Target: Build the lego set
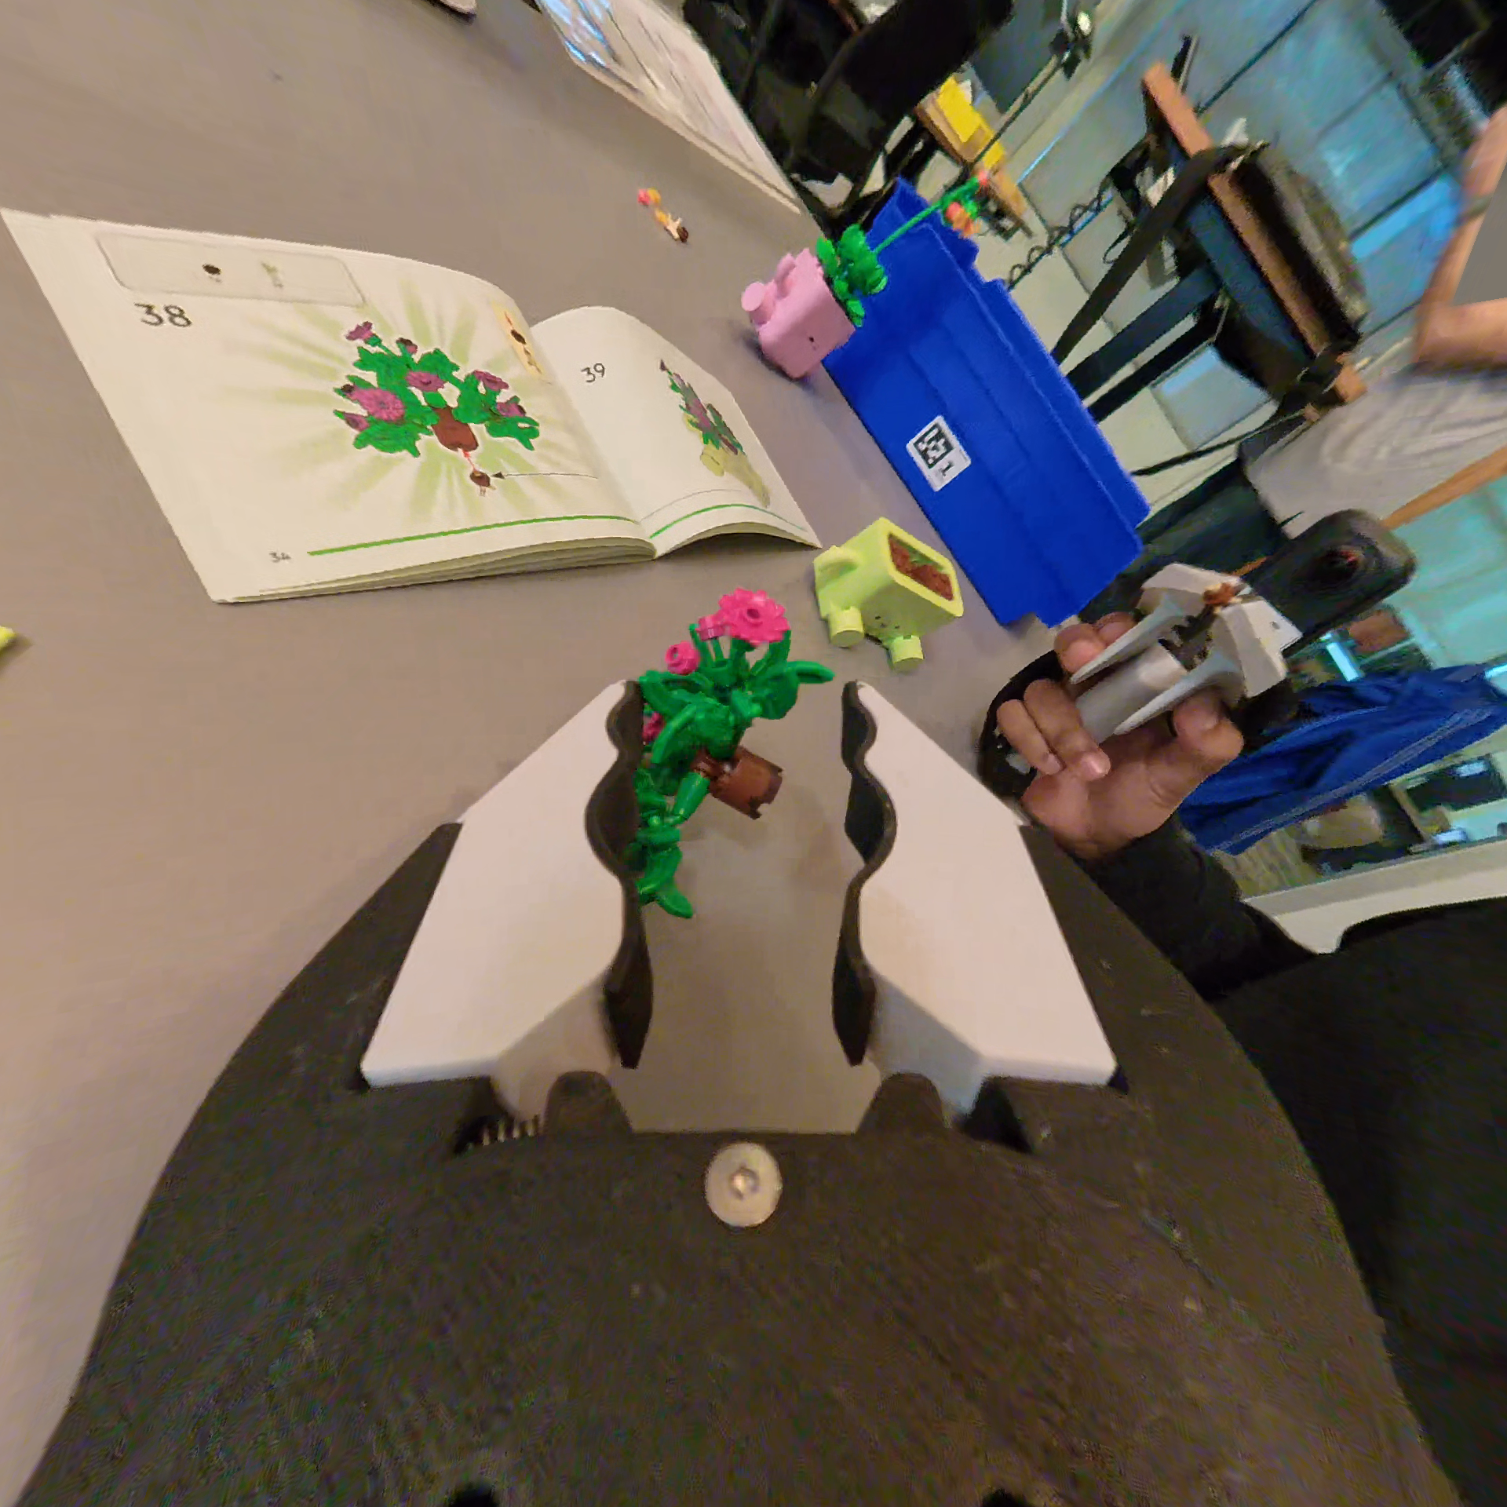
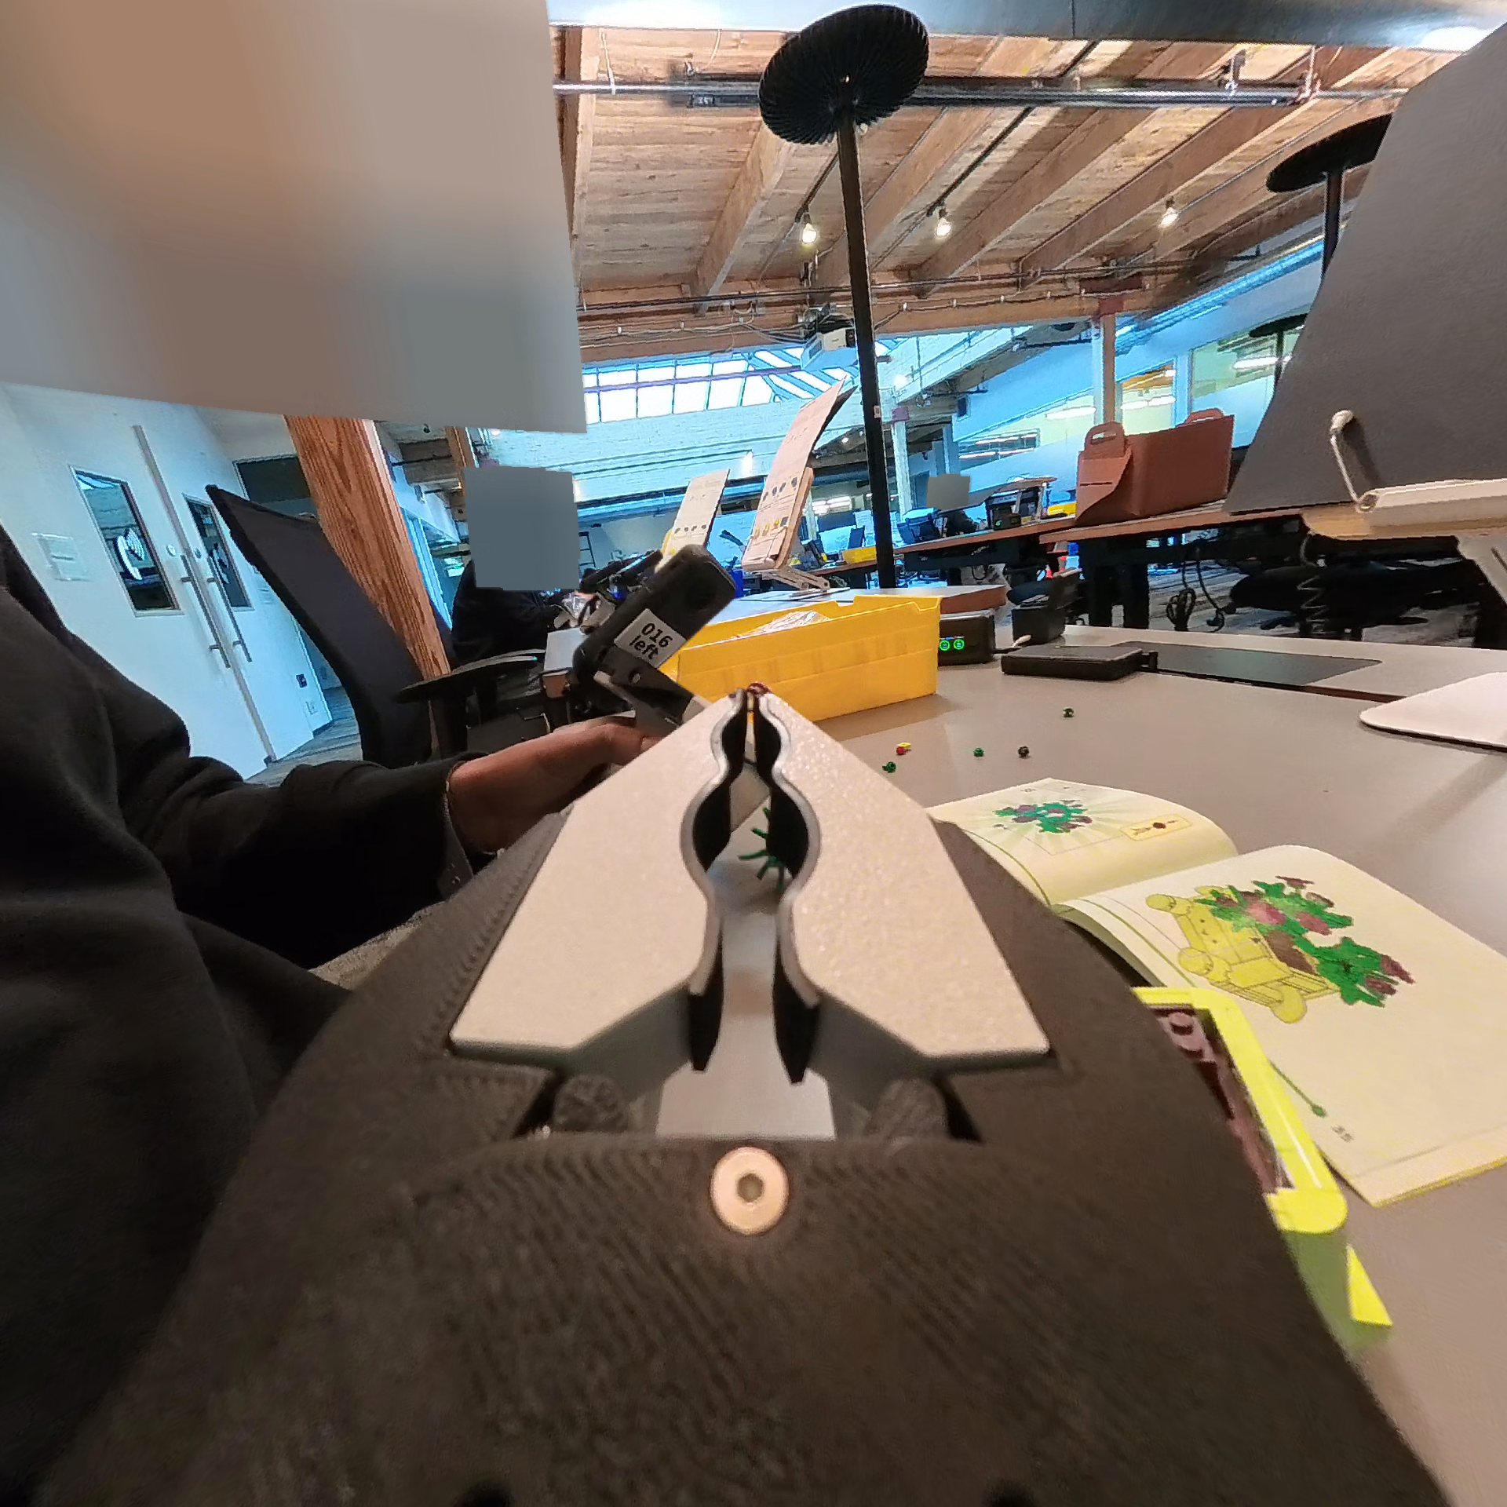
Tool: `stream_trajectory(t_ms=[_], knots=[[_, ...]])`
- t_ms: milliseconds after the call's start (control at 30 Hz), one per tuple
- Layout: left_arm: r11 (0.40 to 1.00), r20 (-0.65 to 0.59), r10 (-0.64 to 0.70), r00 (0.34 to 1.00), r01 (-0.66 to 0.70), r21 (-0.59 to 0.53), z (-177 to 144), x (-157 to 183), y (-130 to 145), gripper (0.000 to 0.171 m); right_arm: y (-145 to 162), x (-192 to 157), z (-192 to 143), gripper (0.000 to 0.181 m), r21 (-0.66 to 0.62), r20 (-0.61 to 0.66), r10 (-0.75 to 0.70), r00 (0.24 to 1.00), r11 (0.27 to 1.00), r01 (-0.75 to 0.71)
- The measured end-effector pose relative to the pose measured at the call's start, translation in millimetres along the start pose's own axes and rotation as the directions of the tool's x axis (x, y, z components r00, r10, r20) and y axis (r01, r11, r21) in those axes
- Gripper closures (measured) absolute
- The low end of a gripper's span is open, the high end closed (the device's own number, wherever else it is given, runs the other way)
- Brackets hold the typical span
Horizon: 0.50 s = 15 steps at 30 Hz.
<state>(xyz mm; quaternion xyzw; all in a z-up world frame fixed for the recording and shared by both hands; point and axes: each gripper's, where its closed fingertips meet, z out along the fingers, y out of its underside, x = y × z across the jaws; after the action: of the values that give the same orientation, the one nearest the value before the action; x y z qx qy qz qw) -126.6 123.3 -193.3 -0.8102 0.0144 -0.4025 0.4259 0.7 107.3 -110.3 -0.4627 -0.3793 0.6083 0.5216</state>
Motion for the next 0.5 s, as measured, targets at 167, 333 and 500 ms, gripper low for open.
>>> stream_trajectory(t_ms=[167, 333, 500], knots=[[0.988, 0.080, 0.151, 0.985, -0.152, 0.003, -7.9, -3.6, 0.1, 0.115, -0.9, 1.4, -0.8, 0.181, 0.007, -0.001, 0.012, 1.000, 1.000, -0.012], [0.942, 0.195, 0.305, 0.932, -0.326, 0.082, -33.6, -3.8, -11.1, 0.113, -1.5, 1.9, -1.3, 0.181, 0.012, 0.000, 0.021, 1.000, 1.000, -0.021], [0.837, 0.328, 0.527, 0.784, -0.545, -0.042, -41.2, -13.6, -6.9, 0.122, -1.9, 1.9, -1.3, 0.181, 0.019, 0.006, 0.040, 0.999, 0.999, -0.040]])
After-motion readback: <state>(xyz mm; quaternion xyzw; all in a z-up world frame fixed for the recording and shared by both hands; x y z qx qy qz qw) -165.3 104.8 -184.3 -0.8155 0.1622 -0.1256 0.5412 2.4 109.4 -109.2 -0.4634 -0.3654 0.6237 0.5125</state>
